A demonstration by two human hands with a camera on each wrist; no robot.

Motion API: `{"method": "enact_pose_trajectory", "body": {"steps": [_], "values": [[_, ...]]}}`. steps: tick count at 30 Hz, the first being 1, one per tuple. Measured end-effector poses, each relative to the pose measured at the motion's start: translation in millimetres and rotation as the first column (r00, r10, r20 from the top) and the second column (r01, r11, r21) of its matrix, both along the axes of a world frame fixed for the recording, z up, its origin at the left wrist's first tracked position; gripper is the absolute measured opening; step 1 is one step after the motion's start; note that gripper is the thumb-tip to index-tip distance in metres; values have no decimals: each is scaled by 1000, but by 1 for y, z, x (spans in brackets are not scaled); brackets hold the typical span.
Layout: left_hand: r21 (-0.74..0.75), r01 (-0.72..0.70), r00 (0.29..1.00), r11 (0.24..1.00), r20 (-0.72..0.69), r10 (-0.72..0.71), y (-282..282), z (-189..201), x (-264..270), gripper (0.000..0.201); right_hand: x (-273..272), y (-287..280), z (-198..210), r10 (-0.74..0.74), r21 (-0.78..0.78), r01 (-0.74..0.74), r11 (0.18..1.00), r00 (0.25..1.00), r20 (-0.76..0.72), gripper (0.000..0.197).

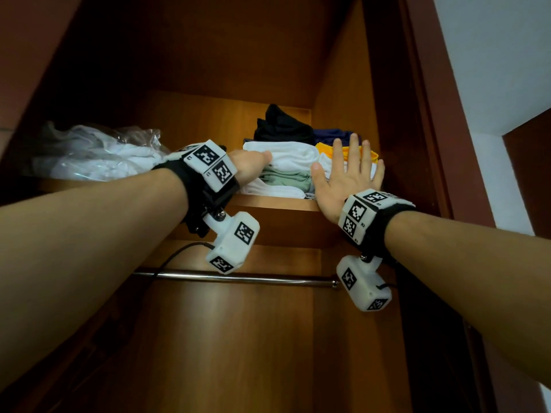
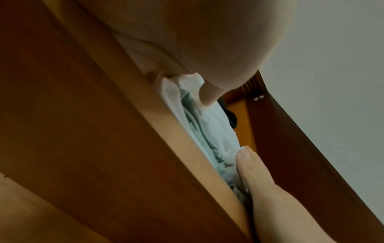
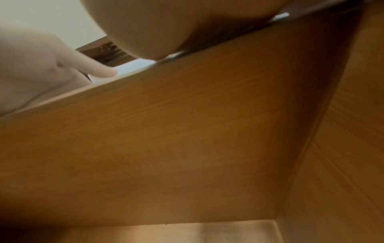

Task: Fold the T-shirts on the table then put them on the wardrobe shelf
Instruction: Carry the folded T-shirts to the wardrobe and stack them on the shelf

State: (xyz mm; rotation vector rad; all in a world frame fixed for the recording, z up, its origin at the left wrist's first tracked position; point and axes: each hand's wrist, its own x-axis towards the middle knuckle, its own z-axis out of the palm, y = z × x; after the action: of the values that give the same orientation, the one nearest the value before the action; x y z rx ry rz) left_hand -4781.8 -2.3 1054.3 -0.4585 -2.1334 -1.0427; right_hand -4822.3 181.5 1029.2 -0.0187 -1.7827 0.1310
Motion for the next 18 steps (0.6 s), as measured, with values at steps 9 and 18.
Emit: {"method": "enact_pose_trajectory", "body": {"steps": [9, 18], "values": [[-7, 77, 989, 997, 128, -76, -12, -2, 10, 72, 23, -27, 25, 66, 56, -56, 997, 977, -204, 41], [60, -169, 984, 984, -39, 172, -8, -2, -4, 46, 35, -38, 35, 125, -39, -132, 991, 983, -133, 7]]}}
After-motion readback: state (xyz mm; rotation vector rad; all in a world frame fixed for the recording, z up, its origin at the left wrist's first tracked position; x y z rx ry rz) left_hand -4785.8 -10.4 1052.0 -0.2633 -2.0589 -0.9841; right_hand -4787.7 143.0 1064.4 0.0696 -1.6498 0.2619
